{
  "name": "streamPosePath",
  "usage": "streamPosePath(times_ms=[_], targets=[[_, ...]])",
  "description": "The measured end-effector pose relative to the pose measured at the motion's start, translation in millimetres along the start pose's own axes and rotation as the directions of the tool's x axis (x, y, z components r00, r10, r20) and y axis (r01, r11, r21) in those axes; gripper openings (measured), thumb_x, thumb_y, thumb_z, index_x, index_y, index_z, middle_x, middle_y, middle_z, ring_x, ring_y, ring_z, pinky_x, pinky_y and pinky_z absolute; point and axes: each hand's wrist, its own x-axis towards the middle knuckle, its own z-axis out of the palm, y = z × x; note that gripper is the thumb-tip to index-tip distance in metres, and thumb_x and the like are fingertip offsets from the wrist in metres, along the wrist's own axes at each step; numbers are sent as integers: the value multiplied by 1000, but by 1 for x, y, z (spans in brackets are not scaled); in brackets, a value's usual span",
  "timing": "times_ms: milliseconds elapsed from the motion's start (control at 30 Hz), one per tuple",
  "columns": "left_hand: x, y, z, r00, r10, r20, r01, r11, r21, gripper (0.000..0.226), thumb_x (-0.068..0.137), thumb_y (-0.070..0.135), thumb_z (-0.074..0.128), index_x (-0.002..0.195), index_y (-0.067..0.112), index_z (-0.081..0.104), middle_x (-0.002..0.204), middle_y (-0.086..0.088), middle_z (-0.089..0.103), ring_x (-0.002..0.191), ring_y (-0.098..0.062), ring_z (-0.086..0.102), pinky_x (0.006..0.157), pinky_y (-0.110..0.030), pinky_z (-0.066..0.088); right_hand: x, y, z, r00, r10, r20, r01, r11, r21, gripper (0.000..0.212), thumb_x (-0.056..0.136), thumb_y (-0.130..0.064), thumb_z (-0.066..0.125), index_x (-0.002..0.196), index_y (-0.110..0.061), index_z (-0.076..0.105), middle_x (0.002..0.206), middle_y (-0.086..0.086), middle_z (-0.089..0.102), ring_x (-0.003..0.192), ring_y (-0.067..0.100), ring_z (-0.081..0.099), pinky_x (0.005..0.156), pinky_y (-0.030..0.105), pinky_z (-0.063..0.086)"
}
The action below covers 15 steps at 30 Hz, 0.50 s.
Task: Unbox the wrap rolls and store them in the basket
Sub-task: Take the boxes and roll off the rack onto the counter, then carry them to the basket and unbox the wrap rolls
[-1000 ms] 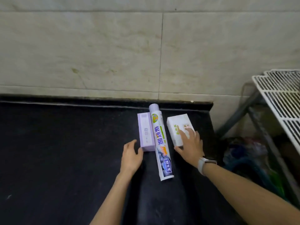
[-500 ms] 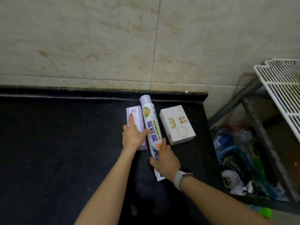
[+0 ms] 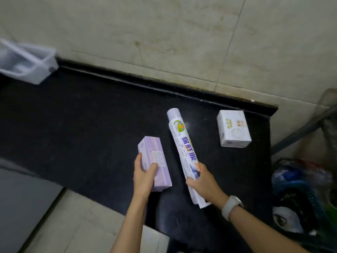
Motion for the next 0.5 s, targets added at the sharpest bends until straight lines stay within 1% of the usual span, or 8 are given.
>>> streamPosePath(times_ms=[67, 133, 233, 300, 333, 400, 500], targets=[[-29, -14, -28, 994, -35, -108, 37, 999, 9, 64, 83, 11, 59, 139, 22, 32, 140, -1, 43, 119, -19, 48, 102, -36, 40, -13, 3, 23, 992, -16, 125, 17, 1000, -5, 49, 73, -14, 62, 119, -15, 46, 96, -8, 57, 79, -6, 52, 52, -5, 37], [-57, -29, -59, 974, -73, -213, 75, 997, 4, 64, 83, 11, 59, 139, 20, 31, 142, -1, 41, 123, -22, 46, 106, -41, 38, -27, 5, 48, 969, -27, 244, 39, 998, -43, 48, 74, -14, 61, 120, -14, 47, 97, -8, 57, 78, -6, 52, 51, -5, 37], [-93, -53, -106, 933, -123, -338, 130, 991, 0, 64, 84, 14, 58, 140, 22, 29, 141, -2, 42, 119, -24, 48, 103, -45, 41, -51, 4, 87, 925, -35, 377, 87, 989, -122, 49, 75, -15, 61, 122, -15, 45, 103, -6, 57, 79, -2, 54, 53, -2, 39], [-115, -68, -141, 896, -155, -415, 157, 987, -30, 64, 83, 15, 58, 140, 24, 29, 138, -2, 43, 114, -25, 51, 99, -42, 44, -68, 1, 116, 886, -47, 462, 133, 979, -156, 51, 77, -15, 61, 124, -15, 42, 110, -3, 57, 83, 2, 55, 57, 2, 40], [-120, -73, -150, 884, -166, -437, 167, 985, -36, 64, 83, 15, 59, 140, 24, 29, 137, -2, 44, 111, -24, 51, 97, -38, 44, -73, 0, 123, 871, -49, 489, 145, 976, -160, 51, 78, -16, 61, 124, -16, 41, 112, -2, 56, 83, 2, 55, 55, 3, 41], [-132, -87, -178, 839, -204, -505, 185, 979, -88, 65, 83, 14, 59, 140, 24, 29, 136, -1, 44, 107, -21, 50, 92, -33, 42, -84, -6, 151, 825, -58, 562, 191, 965, -182, 50, 78, -16, 61, 124, -17, 41, 111, -3, 57, 80, 0, 55, 51, 2, 42], [-134, -105, -216, 794, -245, -556, 188, 969, -159, 65, 82, 15, 59, 139, 24, 30, 134, -2, 46, 105, -21, 51, 88, -31, 41, -91, -23, 198, 786, -100, 610, 271, 943, -194, 45, 78, -12, 59, 120, -16, 45, 108, -2, 60, 79, -6, 55, 54, -3, 40]])
